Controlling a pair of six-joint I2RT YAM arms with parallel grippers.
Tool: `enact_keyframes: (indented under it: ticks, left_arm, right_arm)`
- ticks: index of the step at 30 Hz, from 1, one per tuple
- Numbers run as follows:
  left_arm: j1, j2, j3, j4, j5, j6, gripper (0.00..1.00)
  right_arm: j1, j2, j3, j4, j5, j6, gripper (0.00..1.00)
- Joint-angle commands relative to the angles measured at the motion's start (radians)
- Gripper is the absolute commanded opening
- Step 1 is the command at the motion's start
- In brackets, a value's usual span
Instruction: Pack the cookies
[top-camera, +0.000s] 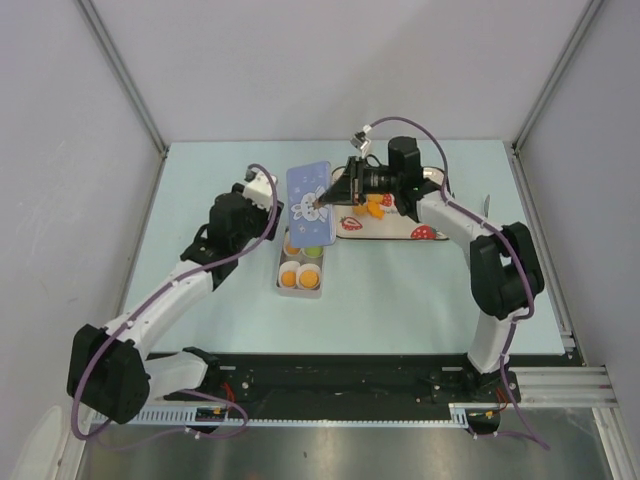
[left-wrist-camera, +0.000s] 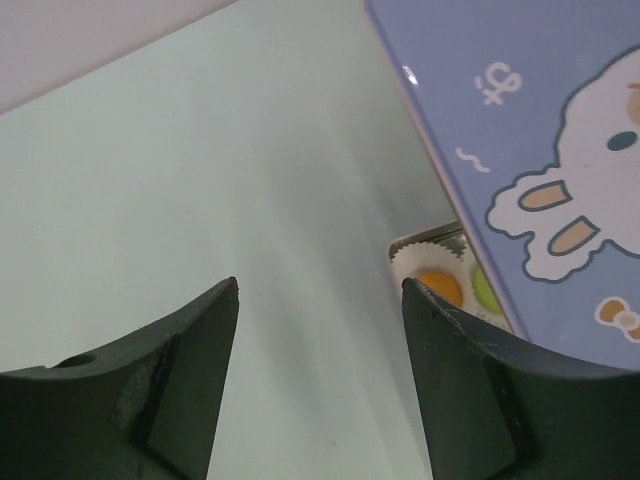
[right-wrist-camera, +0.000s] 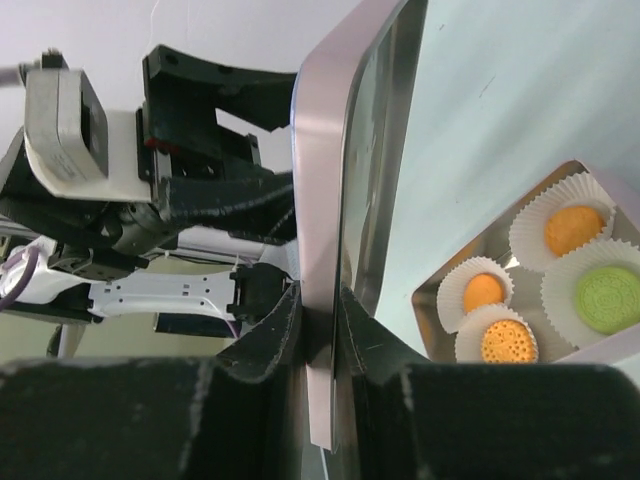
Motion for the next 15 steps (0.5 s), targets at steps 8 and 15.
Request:
enact_keyframes:
  ticks: [8,15]
  left_arm:
    - [0.114,0.016,0.024,0.020,0.039,-0.046,0.71]
    - [0.118,0.045,-0.009,0.051,0.017,-0.041,0.71]
  right_arm:
    - [0.025,0.138,-0.086,0.388,0.066,0.230,0.00]
    - [0.064,0.209,-0.166,0.555,0.133,0.324,0.00]
